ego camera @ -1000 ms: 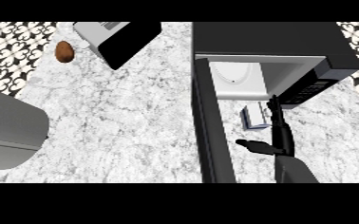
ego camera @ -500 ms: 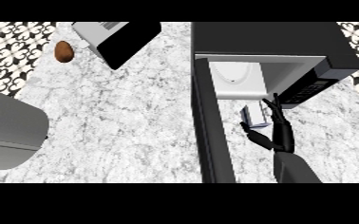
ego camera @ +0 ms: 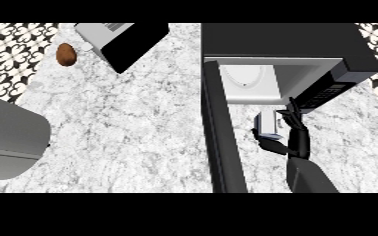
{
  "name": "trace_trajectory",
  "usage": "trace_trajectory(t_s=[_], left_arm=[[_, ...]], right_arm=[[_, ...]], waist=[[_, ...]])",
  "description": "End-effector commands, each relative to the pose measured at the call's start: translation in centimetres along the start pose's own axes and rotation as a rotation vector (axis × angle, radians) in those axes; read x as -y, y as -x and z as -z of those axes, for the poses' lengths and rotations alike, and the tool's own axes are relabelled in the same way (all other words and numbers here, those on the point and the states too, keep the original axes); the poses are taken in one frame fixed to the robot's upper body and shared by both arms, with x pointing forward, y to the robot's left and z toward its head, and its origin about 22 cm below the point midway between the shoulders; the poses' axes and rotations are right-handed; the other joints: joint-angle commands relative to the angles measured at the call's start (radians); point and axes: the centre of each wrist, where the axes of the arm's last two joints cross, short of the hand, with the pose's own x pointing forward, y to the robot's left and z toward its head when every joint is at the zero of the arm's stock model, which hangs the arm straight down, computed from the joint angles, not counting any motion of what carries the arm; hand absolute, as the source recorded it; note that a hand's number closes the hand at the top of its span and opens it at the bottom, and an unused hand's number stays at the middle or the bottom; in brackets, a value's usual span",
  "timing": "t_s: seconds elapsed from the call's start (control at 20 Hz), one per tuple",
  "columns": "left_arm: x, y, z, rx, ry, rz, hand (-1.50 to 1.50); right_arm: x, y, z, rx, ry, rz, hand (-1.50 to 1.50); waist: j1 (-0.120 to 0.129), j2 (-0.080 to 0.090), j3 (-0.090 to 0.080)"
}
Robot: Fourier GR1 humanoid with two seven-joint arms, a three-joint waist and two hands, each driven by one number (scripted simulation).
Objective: Pick up the milk, place it into the microwave and close the microwave
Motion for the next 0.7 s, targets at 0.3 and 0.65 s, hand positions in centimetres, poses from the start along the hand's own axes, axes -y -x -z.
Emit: trace_trajectory(t_s=[0.3, 0.65], left_arm=[[-0.9, -0.5, -0.2, -0.003, 0.025, -0.009, -1.50], [-0.1, -1.6, -0.2, 0.006, -0.015, 0.005, -1.50]], right_arm=[[2.1, -1.7, 4.1, 0.173, -0.131, 0.102, 1.50], [3.8, -0.8, 2.1, 0.200, -0.145, 0.104, 1.50]], waist=[[0.019, -0.004, -0.002], [-0.003, -0.012, -0.004]])
